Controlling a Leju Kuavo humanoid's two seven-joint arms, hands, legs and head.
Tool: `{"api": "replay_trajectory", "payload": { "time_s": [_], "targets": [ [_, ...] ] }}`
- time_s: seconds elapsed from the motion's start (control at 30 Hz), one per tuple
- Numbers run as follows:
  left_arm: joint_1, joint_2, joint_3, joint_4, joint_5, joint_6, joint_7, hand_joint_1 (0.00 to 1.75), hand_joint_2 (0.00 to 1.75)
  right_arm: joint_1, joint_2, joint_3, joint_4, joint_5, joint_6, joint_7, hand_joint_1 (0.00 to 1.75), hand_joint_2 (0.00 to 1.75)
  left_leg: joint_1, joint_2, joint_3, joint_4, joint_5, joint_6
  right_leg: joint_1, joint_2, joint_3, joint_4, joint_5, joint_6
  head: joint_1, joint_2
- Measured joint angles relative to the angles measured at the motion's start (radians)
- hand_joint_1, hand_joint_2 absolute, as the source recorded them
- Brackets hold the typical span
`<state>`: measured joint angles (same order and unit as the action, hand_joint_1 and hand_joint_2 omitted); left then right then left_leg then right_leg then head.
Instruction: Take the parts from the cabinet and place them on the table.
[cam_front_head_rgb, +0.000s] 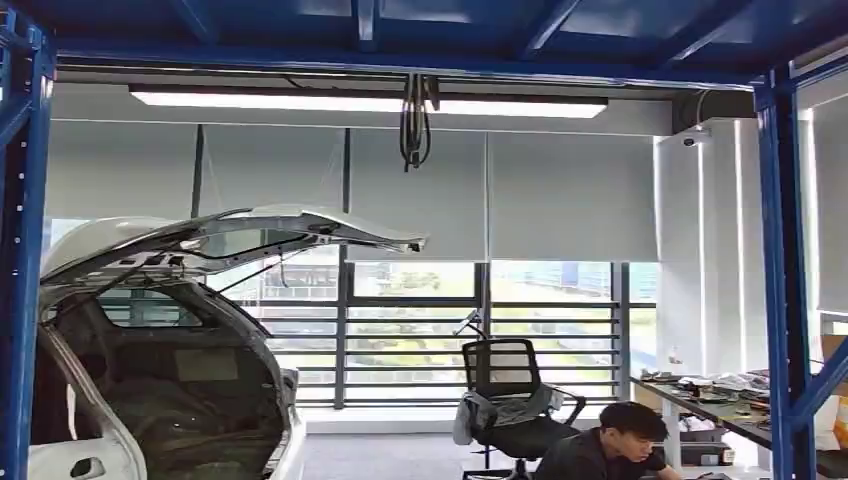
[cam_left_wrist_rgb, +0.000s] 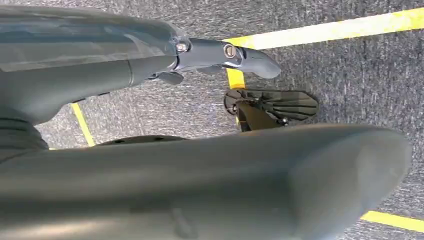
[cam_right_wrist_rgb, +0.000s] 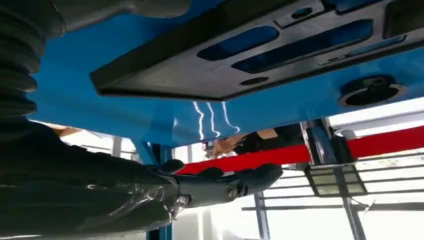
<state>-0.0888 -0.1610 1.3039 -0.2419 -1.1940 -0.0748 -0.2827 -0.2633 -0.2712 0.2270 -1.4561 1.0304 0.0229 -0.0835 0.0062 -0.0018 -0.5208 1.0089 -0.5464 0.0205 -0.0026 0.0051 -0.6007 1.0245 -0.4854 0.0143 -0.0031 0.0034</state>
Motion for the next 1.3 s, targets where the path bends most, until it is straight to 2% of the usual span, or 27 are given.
{"api": "replay_trajectory", "payload": {
  "time_s": [0.57, 0.9, 1.3],
  "targets": [
    [-0.001, 0.0, -0.005, 0.0, -0.011, -0.003, 0.0, 0.0, 0.0, -0.097, -0.024, 0.047, 0.127, 0.014, 0.009, 0.022, 0.0, 1.75, 0.0, 0.0, 0.0, 0.0, 0.0, 0.0, 0.0, 0.0, 0.0, 0.0, 0.0, 0.0, 0.0, 0.0],
    [-0.001, 0.0, -0.015, 0.0, -0.014, -0.003, 0.0, 0.0, 0.0, -0.136, -0.03, 0.068, 0.198, -0.039, 0.046, 0.003, 0.0, 1.75, 0.0, 0.0, 0.0, 0.0, 0.0, 0.0, 0.0, 0.0, 0.0, 0.0, 0.0, 0.0, 0.0, 0.0],
    [-0.002, 0.0, -0.017, 0.0, -0.015, -0.003, 0.0, 0.0, 0.0, -0.193, -0.03, 0.108, 0.282, -0.041, 0.047, -0.001, 0.0, 1.75, 0.0, 0.0, 0.0, 0.0, 0.0, 0.0, 0.0, 0.0, 0.001, 0.0, 0.0, 0.0, 0.0, 0.0]
  ]
}}
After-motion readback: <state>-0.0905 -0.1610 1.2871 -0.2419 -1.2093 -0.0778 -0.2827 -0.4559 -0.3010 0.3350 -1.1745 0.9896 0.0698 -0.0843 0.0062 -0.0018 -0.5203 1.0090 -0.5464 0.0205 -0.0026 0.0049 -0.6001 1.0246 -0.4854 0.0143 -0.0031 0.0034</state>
